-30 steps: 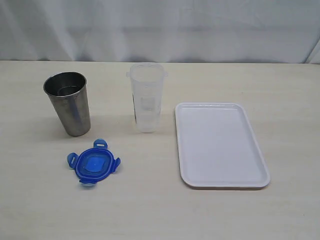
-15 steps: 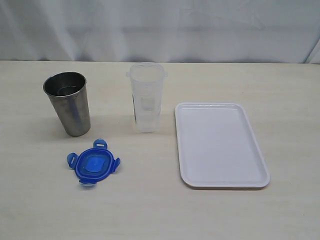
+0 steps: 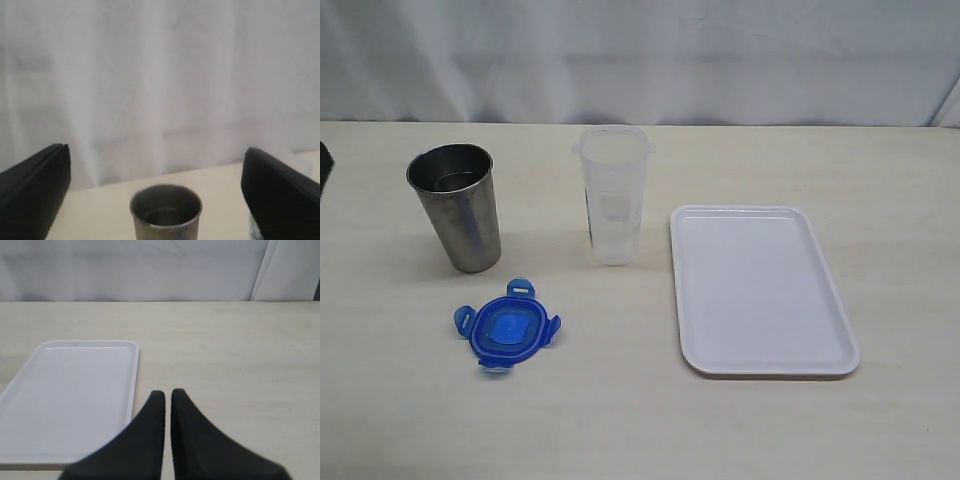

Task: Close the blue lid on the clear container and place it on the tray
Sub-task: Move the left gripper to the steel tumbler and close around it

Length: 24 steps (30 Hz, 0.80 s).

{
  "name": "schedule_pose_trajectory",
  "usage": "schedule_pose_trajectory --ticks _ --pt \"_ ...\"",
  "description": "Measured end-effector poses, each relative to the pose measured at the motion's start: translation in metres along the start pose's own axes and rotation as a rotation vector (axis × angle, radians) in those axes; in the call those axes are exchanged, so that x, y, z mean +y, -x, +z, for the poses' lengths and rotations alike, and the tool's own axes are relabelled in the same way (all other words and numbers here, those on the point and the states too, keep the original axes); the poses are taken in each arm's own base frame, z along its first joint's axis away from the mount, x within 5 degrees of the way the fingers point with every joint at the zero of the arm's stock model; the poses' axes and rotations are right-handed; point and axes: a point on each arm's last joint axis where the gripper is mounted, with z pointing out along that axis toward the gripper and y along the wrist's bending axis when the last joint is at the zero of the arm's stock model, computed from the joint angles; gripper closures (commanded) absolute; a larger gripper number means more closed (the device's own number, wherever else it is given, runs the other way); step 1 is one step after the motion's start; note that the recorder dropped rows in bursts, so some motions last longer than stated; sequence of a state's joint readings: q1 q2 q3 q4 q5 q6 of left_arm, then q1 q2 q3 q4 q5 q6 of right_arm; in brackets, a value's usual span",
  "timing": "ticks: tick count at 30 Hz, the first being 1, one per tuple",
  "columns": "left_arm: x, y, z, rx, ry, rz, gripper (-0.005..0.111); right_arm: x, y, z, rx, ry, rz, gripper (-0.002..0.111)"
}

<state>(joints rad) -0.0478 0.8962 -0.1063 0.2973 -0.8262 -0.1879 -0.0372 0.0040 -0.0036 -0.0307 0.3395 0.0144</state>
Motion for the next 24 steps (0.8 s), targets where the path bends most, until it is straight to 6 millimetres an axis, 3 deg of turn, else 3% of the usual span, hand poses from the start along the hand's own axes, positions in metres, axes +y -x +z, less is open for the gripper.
schedule_pose_trajectory --ticks 12,24 --pt "0.000 -0.061 0.049 0.198 -0.124 0.018 0.021 0.000 0.000 0.000 0.000 0.000 0.000 0.104" --pt "0.000 -0.099 0.080 0.276 -0.206 0.029 0.021 0.000 0.000 0.000 0.000 0.000 0.000 0.104"
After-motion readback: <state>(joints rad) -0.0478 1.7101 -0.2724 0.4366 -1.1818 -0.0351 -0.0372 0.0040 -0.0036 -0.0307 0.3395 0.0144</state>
